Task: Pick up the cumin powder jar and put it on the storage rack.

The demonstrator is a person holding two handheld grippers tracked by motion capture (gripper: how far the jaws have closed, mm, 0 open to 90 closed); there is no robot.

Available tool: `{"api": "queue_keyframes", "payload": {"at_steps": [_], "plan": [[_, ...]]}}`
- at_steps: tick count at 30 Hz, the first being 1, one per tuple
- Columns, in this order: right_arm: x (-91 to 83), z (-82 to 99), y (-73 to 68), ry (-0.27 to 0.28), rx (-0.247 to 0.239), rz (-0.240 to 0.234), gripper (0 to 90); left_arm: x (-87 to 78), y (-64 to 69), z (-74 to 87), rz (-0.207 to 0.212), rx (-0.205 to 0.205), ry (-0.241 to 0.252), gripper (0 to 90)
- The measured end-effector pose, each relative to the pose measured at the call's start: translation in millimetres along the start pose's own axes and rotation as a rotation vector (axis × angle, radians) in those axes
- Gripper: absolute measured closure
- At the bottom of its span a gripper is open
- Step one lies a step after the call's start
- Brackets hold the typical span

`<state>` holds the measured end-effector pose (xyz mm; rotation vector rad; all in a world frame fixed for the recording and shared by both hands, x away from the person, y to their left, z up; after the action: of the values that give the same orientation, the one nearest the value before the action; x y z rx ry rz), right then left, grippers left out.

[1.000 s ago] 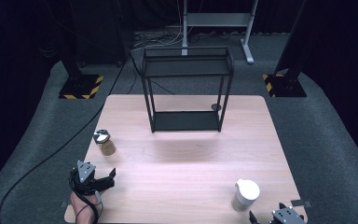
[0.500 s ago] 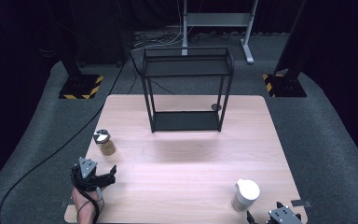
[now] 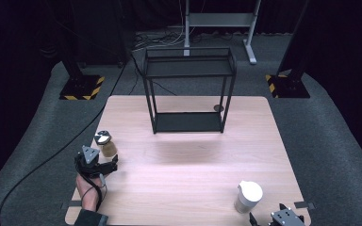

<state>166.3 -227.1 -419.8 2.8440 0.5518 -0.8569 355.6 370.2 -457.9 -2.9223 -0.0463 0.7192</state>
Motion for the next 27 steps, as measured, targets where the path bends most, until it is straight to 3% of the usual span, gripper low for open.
{"api": "queue_keyframes", "payload": {"at_steps": [9,16,20,21,22,23,27], "plan": [[-0.5,0.4,0.9,-0.002,0.004,0.002,0.0,26.5,-6.1,-10.6,0.011,-0.057,-0.024,0.0],[-1.3,0.1,2.5,-0.001,0.009,-0.005,0.0,40.7,-5.4,-14.3,0.013,-0.056,-0.03,0.0],[-1.8,0.5,3.5,0.0,0.011,-0.004,0.0,48.1,-5.5,-10.9,-0.02,-0.093,-0.029,0.4],[-1.7,0.6,3.5,-0.001,0.011,-0.003,0.0,48.9,-9.7,-9.5,0.003,-0.096,-0.026,12.1],[-1.8,0.7,3.7,-0.001,0.011,-0.003,0.0,49.5,-9.7,-10.0,0.004,-0.104,-0.031,29.3],[-1.9,0.9,4.0,0.0,0.012,-0.004,0.0,48.8,-7.4,-11.8,-0.01,-0.099,-0.038,30.4],[-2.9,0.7,3.0,0.005,0.008,0.002,0.0,46.8,-8.4,-12.5,0.012,-0.096,-0.036,30.6]]}}
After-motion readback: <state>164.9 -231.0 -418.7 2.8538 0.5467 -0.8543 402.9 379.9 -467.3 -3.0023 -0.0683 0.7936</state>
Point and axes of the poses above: each handheld gripper's, and its own axes: x roughly forward along the jaws, z roughly out of its underside, y roughly to its right, the point moved 4 cm from there along x, roughly forward along the jaws, and after that the axes turned 9 degrees about -z, right-handed, at the moved point
